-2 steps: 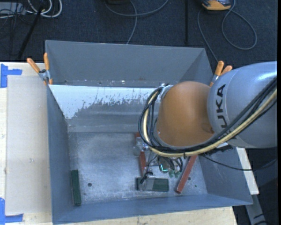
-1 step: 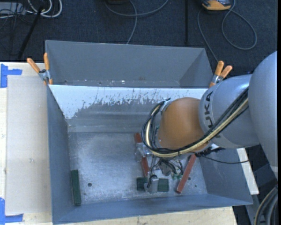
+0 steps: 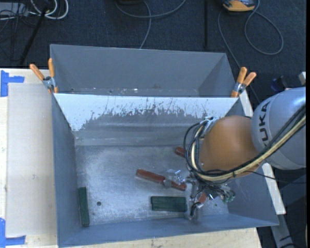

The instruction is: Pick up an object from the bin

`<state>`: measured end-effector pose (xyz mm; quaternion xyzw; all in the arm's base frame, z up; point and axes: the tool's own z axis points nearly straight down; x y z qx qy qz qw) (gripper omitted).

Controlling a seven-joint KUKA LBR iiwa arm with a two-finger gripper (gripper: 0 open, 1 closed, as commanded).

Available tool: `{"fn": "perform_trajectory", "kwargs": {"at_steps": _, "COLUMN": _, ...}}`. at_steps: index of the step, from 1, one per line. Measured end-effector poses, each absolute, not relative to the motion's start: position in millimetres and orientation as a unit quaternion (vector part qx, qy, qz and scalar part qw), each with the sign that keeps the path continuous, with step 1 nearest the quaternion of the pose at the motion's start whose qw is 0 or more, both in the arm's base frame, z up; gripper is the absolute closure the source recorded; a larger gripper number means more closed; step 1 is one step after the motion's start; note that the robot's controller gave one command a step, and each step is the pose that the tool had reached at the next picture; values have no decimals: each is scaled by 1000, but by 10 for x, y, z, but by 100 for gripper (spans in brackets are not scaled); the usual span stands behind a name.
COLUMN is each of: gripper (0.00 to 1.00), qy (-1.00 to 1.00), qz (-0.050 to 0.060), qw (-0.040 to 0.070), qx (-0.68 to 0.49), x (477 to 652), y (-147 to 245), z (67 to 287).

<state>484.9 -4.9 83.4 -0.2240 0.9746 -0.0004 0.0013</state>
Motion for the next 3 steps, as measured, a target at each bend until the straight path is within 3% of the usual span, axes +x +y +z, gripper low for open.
{"fn": "perform_trajectory", "kwargs": {"at_steps": 1, "gripper": 100, "qy": 975, "qz": 0, "qw": 1, "qx": -222, "x": 4850, "y": -42, "z": 834}}
{"fn": "perform_trajectory", "kwargs": {"at_steps": 2, "gripper": 100, "qy": 976, "qz": -1, "qw": 4, "qx": -219, "x": 5153, "y": -174, "z": 1895}}
{"fn": "perform_trajectory", "kwargs": {"at_steps": 3, "gripper": 100, "qy": 977, "qz": -2, "qw": 4, "qx": -215, "x": 5209, "y": -353, "z": 2841}}
